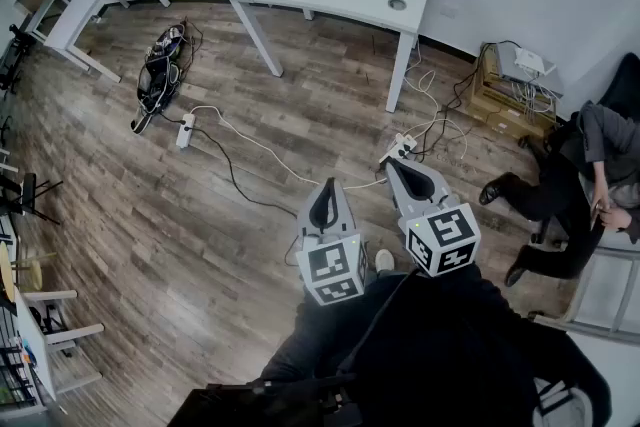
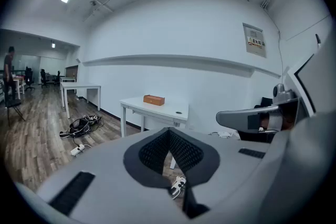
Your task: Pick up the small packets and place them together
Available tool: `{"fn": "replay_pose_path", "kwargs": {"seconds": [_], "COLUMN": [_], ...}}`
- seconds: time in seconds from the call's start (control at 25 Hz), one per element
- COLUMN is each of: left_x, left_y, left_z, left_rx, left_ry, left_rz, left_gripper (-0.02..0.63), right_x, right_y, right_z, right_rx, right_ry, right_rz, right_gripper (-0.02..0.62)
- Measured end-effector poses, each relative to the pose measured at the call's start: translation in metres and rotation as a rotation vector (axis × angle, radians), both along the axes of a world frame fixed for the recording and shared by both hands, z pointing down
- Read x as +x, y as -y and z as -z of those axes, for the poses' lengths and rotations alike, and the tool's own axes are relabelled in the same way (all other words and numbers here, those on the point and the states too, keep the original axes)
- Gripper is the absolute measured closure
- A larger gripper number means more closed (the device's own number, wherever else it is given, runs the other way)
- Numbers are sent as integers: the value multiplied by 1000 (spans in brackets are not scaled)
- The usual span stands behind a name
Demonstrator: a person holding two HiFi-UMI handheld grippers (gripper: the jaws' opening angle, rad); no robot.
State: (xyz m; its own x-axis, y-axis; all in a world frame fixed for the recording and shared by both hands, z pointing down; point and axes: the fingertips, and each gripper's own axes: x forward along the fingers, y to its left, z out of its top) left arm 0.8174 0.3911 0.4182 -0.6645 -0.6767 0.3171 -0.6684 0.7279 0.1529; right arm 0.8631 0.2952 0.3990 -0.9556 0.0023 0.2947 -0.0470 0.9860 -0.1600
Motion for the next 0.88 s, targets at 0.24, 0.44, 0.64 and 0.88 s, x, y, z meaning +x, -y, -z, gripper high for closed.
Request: {"fn": "replay_pose_path", "kwargs": {"seconds": [0.24, 0.44, 0.64, 0.88], "left_x": [-3, -3, -11, -27], "left_y": [0, -5, -15, -38], "left_z": [-1, -2, 2, 2], "left_rx": [2, 3, 4, 17], "left_ry": [-1, 0, -2, -8], "left_rz": [4, 8, 17, 43], "left_gripper": [607, 607, 607, 607], "right_x": [-3, -3, -11, -27], "right_y": [0, -4, -10, -24], "right_z": [0, -1, 2, 10], "right_rx": [3, 0, -32, -56], "right_ry": [0, 3, 19, 68], "right_rz": [2, 7, 18, 47], "right_gripper": [594, 594, 594, 594]}}
